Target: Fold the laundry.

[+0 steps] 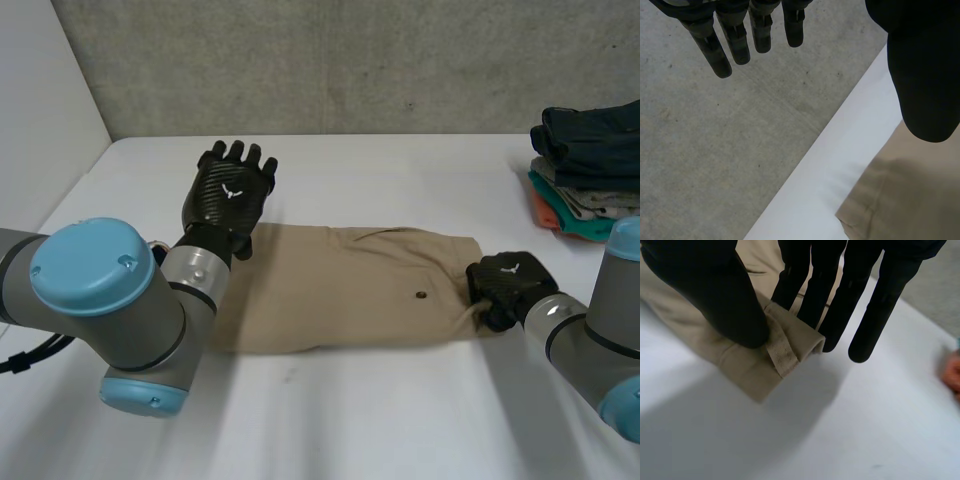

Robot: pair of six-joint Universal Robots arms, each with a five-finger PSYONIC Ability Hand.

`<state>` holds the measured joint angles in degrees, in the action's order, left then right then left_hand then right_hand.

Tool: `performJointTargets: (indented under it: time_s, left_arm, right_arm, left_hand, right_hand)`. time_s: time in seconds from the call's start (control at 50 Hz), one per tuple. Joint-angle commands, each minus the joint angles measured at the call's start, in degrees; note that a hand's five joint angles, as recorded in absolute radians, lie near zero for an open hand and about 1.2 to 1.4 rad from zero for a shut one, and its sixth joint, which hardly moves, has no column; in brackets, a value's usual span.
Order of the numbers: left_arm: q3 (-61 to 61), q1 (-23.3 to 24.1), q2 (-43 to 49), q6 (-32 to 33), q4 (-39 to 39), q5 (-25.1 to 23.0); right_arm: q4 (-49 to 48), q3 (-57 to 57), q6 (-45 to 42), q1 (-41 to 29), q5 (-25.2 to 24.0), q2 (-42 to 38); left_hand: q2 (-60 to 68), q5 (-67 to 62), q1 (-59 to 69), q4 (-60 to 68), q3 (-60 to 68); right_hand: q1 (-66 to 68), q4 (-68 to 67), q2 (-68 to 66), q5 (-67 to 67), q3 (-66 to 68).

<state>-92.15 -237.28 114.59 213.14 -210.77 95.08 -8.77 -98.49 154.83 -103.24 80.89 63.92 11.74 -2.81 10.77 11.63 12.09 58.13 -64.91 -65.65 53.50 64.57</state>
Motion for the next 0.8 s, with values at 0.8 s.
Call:
performJointTargets:
  time_s: [0.8]
  left_arm:
    - [0.11, -0.91, -11.59, -10.28, 5.88, 0.72]
  right_arm:
    - [-15.95, 5.76, 17.74, -21.66, -7.32, 8.06]
  left_hand:
    - [-1.74, 2.81, -0.77, -1.63, -2.09]
  right_hand:
    - [-48.13, 54.91, 55.65, -53.50, -54.57]
